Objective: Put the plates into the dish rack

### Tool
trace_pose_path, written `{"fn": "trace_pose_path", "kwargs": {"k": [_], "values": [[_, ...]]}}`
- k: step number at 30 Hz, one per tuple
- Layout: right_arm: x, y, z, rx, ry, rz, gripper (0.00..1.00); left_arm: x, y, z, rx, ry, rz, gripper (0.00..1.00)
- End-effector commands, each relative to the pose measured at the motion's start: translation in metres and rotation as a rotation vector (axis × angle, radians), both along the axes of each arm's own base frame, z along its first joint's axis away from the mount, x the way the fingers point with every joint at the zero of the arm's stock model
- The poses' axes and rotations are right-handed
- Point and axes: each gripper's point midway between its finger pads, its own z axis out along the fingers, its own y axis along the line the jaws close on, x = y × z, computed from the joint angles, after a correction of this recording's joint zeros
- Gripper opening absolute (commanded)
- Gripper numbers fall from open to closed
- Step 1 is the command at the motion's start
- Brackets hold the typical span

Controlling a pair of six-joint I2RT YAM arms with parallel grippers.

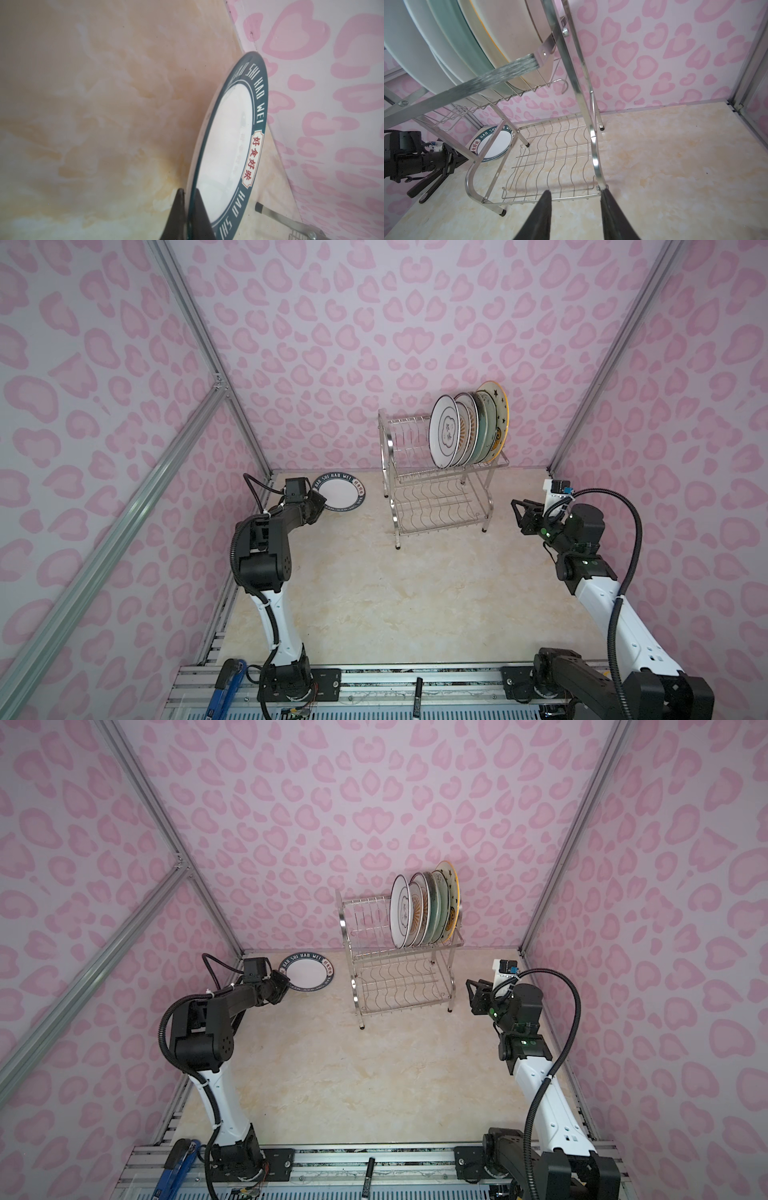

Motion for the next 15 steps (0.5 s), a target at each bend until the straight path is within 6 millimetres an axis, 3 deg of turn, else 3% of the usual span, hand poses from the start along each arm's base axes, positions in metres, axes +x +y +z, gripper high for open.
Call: {"fn": "trace_pose_path", "kwargs": {"k": [1, 7, 15], "values": [[-0.001, 0.000, 0.003, -0.003, -0.003, -0.014, 0.39, -0.021, 0.002, -0.006, 0.043, 0.054, -0.020, 0.03], [-0.002, 0.006, 0.004, -0.011, -0.002, -0.011, 0.38, -0.034, -0.002, 0.006, 0.033, 0.028, -0.038, 0.03], [-0.003, 0.014, 0.007, -0.026, -0.003, -0.005, 0.38, -0.053, -0.012, 0.003, -0.004, 0.017, -0.064, 0.03]]}}
